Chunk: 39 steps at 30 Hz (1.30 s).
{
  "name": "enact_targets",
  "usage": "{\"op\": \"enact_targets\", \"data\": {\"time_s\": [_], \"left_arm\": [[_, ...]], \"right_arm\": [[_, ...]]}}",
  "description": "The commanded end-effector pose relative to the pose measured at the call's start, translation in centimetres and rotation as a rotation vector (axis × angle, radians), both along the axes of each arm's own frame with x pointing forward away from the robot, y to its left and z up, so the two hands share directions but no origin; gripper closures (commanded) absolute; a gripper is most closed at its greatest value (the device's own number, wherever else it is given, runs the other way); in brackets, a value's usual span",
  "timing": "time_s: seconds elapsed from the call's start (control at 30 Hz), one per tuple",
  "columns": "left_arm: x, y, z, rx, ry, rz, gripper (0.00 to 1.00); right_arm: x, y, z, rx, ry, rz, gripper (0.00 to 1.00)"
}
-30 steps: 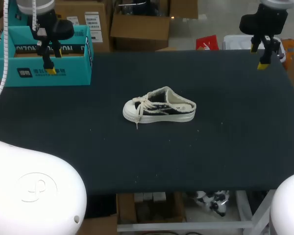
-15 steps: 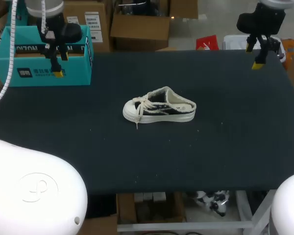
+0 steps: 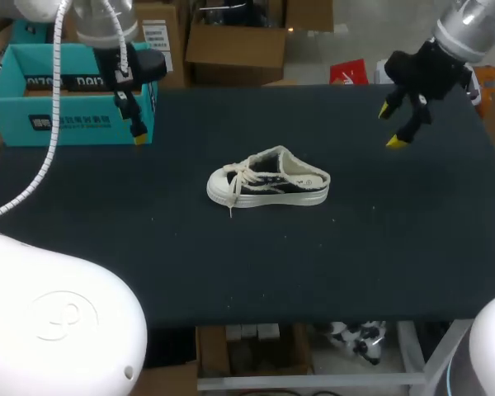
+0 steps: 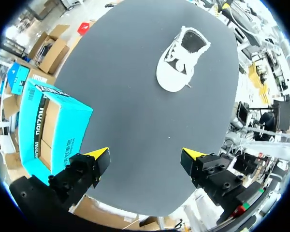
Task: Open the shoe tongue, take the insole out of the shoe, put the insole back into the shoe, and pack the shoe into the shoebox
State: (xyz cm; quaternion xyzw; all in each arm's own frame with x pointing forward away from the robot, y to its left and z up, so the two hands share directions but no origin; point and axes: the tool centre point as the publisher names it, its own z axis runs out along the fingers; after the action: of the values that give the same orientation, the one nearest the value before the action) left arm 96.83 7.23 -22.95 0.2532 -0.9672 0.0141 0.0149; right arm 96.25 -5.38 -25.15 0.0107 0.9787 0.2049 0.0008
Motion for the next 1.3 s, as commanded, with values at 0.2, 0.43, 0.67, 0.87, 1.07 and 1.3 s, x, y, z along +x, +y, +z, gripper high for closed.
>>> {"op": "enact_targets", "data": {"time_s": [0.2,0.43,0.67,0.87,1.07,1.3], "left_arm": [[-0.4,-0.2,0.0,-0.075,-0.035,0.26,0.0],[-0.4,-0.2,0.0,-0.075,-0.035,0.26,0.0],[-1.0,-2.6,-0.4,-0.131,-0.102,0.409,0.0],[-2.2,-6.8,-1.0,-0.142,-0.067,0.687,0.0],[-3.3,-10.0,-1.2,-0.149,-0.067,0.844,0.0],[-3.0,-12.6,-1.3,-0.203,-0.007,0.906,0.0]], "right_arm": [[-0.8,2.0,-1.8,0.14,-0.04,-0.105,0.0],[-0.8,2.0,-1.8,0.14,-0.04,-0.105,0.0],[-1.0,3.5,-3.9,0.18,-0.02,-0.129,0.0],[-1.8,7.1,-7.0,0.219,0.029,-0.131,0.0],[-2.2,9.1,-8.7,0.265,0.031,-0.132,0.0],[-2.6,9.9,-10.3,0.305,0.013,-0.174,0.0]]}}
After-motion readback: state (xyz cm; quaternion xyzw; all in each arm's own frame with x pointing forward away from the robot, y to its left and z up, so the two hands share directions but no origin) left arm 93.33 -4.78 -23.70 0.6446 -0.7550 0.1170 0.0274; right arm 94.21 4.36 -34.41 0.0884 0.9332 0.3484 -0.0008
